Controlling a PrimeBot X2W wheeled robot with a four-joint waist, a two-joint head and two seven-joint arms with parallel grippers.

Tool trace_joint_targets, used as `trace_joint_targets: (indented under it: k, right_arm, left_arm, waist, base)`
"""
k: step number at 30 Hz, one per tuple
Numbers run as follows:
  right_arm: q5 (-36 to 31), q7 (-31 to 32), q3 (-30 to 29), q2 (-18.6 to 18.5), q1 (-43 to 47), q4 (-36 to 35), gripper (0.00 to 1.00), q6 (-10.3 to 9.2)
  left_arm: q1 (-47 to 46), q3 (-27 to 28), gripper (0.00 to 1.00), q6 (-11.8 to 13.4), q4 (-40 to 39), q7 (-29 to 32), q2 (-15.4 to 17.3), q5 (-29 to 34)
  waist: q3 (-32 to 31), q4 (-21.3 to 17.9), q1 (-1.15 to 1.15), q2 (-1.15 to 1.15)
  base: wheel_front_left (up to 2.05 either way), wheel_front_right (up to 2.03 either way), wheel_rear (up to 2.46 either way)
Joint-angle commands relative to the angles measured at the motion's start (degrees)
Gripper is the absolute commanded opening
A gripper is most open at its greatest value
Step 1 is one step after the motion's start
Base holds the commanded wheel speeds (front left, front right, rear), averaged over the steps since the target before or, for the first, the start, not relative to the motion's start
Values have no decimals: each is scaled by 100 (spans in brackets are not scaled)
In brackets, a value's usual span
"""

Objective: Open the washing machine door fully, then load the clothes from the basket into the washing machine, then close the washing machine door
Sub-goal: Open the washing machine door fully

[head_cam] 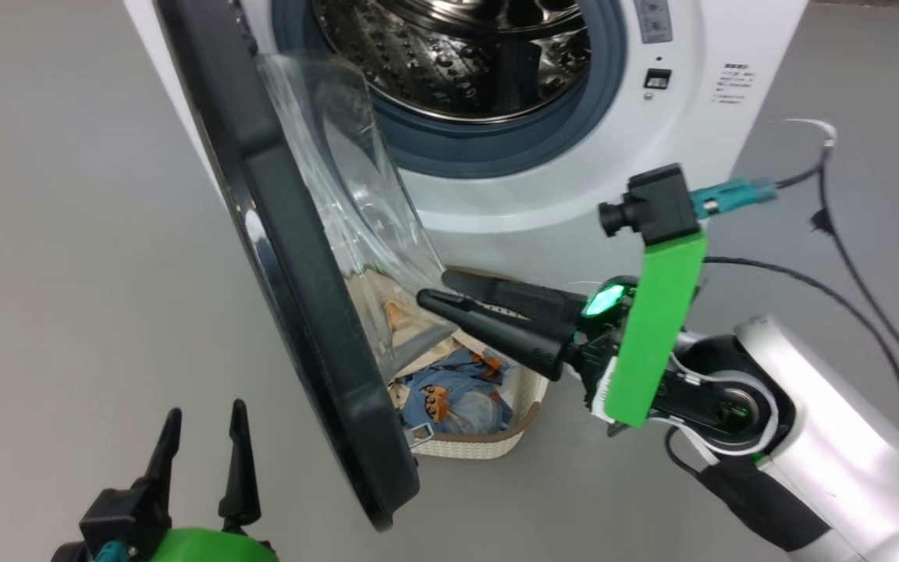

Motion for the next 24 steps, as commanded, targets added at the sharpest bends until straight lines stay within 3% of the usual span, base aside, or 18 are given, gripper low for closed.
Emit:
trace_joint_targets:
  k: [1,8,13,19,24]
  right_arm:
    - [-110,-127,44,-15,50,-196,100,9]
    - [-1163,-1786,591,-924,-2,-395,100,9]
    - [-2053,-3217,907,-1540,102,5,100,9]
    - [-2708,-4140,778,-1600,282,562,100,9]
    - [-3412,-4253,-226,-1444,821,814,100,9]
  left_arm:
    - [-51,219,100,-5,-133,-37,74,47]
    - [23,357,100,40,-157,-37,74,126]
    - [61,500,100,80,-189,-37,74,159]
    - [172,732,100,24,-240,-37,74,284]
    - [131,861,100,-29,-262,-37,74,343]
  waist:
    - [-44,-86,0,0]
    - [-268,-314,0,0]
    - [-408,-477,0,0]
    - [-513,-861,0,0]
    - [-526,-1020,0,0]
  base:
    - [0,0,0]
    - [0,0,0]
    - [0,0,0]
    - [0,0,0]
    - [0,0,0]
